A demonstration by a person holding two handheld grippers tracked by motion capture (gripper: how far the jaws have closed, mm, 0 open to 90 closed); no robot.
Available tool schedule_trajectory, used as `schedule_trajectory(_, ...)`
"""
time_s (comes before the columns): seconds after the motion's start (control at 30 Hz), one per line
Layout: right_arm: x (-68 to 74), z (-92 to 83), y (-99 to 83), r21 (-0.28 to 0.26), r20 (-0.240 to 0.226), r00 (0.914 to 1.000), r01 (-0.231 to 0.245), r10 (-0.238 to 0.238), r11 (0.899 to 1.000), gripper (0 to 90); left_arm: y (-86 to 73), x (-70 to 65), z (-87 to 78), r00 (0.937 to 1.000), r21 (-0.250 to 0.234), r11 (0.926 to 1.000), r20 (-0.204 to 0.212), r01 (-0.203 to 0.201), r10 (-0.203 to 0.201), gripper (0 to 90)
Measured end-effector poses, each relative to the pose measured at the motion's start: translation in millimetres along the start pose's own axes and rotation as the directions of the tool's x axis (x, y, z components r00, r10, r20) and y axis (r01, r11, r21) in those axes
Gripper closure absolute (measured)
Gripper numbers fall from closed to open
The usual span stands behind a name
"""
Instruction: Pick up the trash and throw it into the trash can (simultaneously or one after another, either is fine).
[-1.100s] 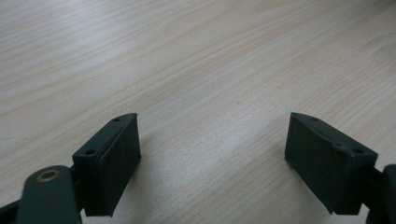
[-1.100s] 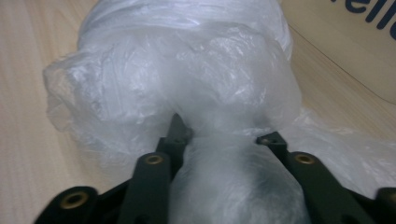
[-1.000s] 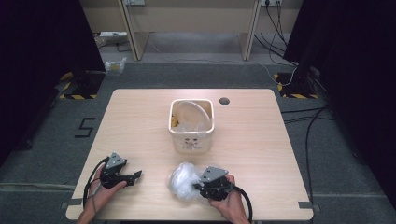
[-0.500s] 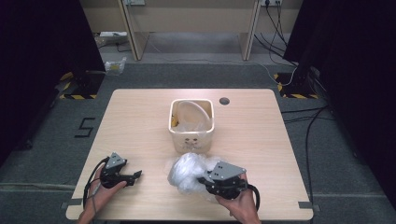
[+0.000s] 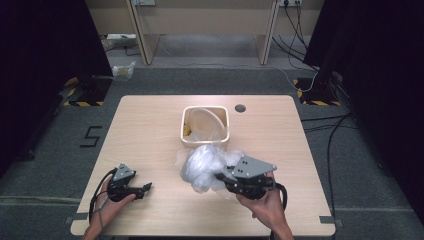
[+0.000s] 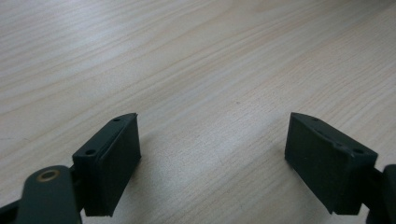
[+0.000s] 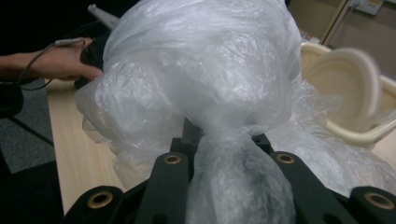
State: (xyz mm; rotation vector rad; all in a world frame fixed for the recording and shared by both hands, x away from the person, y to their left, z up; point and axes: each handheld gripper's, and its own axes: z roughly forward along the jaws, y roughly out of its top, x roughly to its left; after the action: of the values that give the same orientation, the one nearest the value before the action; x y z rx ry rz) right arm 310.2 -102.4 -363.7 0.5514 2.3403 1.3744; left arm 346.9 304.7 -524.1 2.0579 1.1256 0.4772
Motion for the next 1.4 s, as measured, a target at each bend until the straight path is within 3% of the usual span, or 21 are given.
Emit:
schedule_trajectory(0.37,-33.2,13.2,48.2,-0.007,0.026,0.9996,0.016,-0.016,1.0,76.7,0.0,-0.1,0.0,1.0,-0.001,1.0,0.0,0.001,-0.001,17.2)
schedule_trajectory(0.67,-64.8,47.5,68.4,0.047,0.022,0.9992,-0.033,0.032,0.998,76.6,-0.1,-0.1,0.1,1.0,-0.002,1.0,-0.001,0.001,-0.001,17.2)
schedule_trajectory(0.83,-83.1,69.4,79.1,0.084,0.051,0.9973,-0.056,0.052,0.995,76.6,-0.1,-0.1,0.1,1.0,-0.002,1.0,-0.002,0.001,-0.001,17.3)
schedule_trajectory(1.13,-100.7,112.4,72.7,0.177,0.055,0.995,-0.092,0.084,0.98,76.6,-0.1,-0.2,0.0,1.0,0.0,1.0,0.0,0.002,-0.002,17.2)
schedule_trajectory(1.4,-112.1,135.2,62.3,0.246,0.043,0.9927,-0.12,0.113,0.962,76.5,0.0,-0.1,-0.2,1.0,0.002,1.0,0.002,0.002,-0.002,17.2)
